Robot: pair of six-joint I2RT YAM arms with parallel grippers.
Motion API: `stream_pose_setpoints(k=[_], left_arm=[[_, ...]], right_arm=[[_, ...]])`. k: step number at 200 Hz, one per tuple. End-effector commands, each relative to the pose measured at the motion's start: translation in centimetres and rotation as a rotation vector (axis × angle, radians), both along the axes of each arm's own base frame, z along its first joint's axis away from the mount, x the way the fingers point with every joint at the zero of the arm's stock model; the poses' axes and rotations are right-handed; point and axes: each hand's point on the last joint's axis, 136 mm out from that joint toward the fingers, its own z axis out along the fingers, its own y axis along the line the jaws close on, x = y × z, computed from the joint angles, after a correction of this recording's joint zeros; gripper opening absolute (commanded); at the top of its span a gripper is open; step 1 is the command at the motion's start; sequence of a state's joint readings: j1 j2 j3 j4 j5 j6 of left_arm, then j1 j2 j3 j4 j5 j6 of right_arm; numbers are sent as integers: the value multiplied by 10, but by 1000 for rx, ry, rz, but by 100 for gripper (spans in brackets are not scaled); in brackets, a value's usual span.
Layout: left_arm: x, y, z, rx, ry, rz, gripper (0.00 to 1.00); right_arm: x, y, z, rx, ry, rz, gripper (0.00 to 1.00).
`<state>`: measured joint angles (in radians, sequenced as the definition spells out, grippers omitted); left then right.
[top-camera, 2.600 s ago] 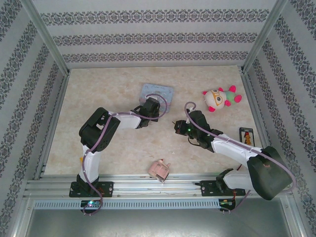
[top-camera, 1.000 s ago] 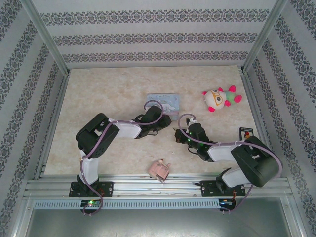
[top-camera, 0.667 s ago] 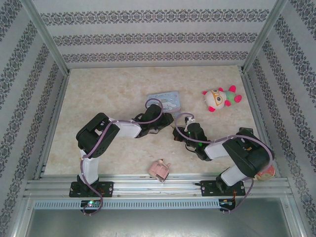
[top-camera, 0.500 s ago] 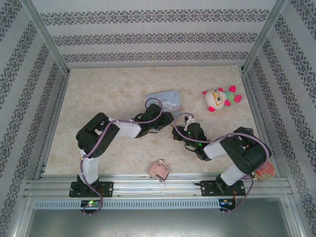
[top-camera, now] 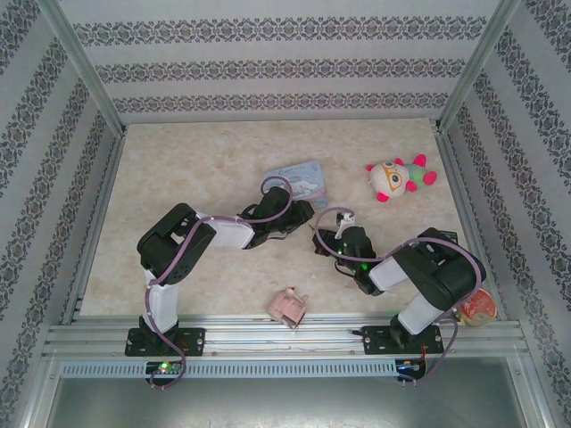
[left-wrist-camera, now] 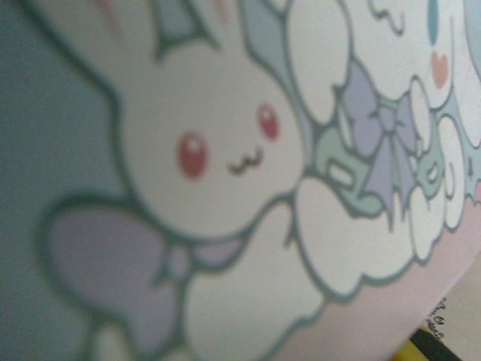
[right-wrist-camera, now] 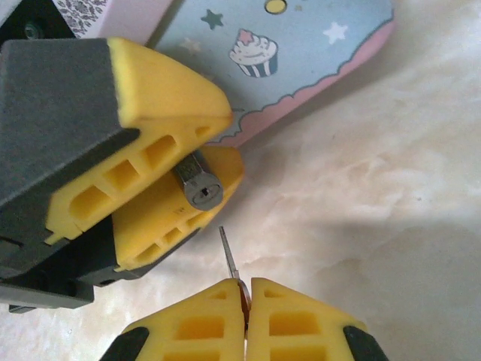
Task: Unlock the padlock with the key
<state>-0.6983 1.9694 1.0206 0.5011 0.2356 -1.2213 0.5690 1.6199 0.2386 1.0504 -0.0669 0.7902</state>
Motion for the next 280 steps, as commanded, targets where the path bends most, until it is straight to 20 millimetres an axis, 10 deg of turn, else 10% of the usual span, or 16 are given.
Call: stream_pose_setpoints(k=[1, 280], left_arm=[[12, 1, 14, -83, -42, 30, 20], [7, -4, 9, -82, -11, -6, 20]], right_arm=[[5, -7, 14, 34, -47, -39, 0], [19, 1, 35, 66, -99, -10, 0]])
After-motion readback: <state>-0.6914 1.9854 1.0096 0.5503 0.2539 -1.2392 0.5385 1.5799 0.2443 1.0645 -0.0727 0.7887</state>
